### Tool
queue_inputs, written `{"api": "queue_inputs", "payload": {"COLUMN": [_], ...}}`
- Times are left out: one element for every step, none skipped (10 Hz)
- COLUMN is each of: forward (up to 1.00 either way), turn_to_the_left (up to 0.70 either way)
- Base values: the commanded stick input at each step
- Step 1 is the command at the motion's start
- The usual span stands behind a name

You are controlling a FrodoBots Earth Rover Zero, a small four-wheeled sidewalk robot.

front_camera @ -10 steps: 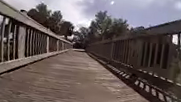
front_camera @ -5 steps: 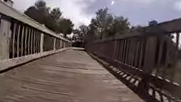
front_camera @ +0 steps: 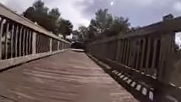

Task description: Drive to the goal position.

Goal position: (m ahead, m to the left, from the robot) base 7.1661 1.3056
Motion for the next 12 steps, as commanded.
{"api": "queue_inputs", "payload": {"forward": [0.85, 0.85, 0.85, 0.85, 0.85, 0.85, 0.85, 0.85, 0.85, 0.85, 0.85, 0.85], "turn_to_the_left": [0.28, 0.34, 0.34, 0.18, 0.00, 0.01, 0.03, 0.14, 0.29, 0.21, 0.06, 0.00]}}
